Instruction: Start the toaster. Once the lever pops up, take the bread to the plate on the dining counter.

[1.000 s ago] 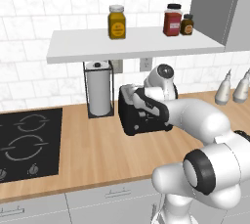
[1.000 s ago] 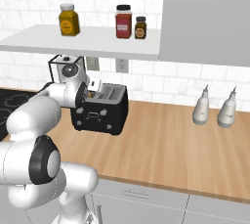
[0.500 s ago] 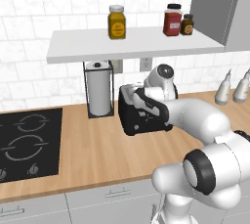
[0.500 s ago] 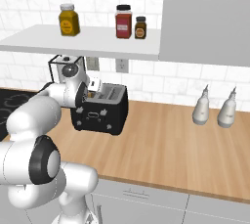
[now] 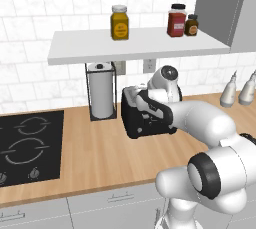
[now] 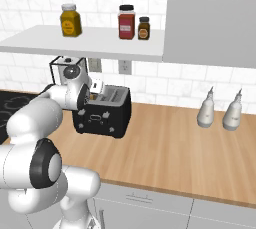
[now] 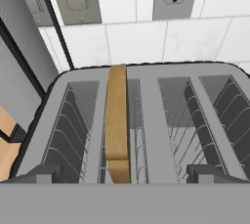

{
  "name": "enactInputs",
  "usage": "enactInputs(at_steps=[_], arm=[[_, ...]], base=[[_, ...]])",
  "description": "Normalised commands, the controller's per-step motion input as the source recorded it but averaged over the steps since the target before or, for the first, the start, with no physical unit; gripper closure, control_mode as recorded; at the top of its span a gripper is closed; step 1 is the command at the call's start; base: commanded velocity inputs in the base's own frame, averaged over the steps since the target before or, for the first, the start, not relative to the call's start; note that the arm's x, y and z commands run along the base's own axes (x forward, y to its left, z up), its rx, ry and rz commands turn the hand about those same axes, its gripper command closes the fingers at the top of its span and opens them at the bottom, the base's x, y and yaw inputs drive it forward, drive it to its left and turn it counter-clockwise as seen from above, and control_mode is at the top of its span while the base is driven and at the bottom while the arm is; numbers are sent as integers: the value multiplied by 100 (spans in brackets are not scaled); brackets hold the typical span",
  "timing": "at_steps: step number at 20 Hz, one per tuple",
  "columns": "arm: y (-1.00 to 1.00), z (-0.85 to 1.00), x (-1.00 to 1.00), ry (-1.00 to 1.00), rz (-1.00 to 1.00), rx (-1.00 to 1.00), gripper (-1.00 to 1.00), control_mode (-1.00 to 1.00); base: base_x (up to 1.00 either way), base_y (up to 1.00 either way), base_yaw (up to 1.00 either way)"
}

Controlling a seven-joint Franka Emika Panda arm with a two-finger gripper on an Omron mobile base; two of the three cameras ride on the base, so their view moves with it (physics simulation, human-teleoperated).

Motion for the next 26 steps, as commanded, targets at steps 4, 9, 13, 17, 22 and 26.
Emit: enactInputs(at_steps=[4,9,13,17,22,26], arm=[[0,0,0,0,0,0,-100,-100],[0,0,0,0,0,0,-100,-100],[0,0,0,0,0,0,-100,-100],[0,0,0,0,0,0,-100,-100],[0,0,0,0,0,0,-100,-100],[0,0,0,0,0,0,-100,-100]], base=[[0,0,0],[0,0,0],[0,0,0],[0,0,0],[0,0,0],[0,0,0]])
